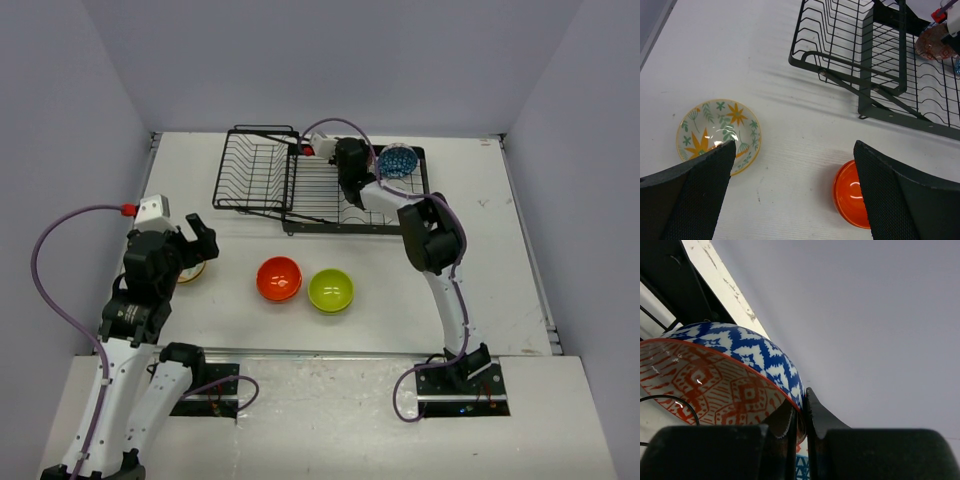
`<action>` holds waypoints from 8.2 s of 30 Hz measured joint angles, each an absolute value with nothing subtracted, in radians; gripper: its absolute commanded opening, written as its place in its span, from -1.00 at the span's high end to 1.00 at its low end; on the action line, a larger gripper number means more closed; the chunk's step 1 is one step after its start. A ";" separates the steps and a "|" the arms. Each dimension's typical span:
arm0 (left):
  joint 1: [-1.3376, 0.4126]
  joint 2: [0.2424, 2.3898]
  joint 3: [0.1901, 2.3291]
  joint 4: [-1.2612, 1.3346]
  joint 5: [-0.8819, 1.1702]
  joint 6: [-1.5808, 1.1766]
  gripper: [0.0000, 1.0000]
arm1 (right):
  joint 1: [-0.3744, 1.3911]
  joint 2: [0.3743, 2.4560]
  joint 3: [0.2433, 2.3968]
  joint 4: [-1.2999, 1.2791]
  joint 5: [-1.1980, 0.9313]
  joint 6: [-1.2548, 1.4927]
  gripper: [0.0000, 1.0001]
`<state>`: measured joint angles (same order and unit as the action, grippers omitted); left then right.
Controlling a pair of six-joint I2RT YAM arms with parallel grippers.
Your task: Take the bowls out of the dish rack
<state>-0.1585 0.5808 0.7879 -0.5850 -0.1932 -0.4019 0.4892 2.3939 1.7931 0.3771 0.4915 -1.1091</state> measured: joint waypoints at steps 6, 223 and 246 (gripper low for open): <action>-0.159 0.587 0.788 -0.585 -0.186 -0.401 -1.00 | 0.491 2.402 1.774 0.447 0.492 -1.146 1.00; -0.178 0.660 0.792 -0.554 -0.100 -0.375 -1.00 | 0.335 1.533 1.100 -0.924 -0.148 0.034 0.26; -0.179 0.534 0.903 -0.671 -0.409 -0.409 -1.00 | 0.334 0.588 0.892 -0.638 0.153 0.274 -0.98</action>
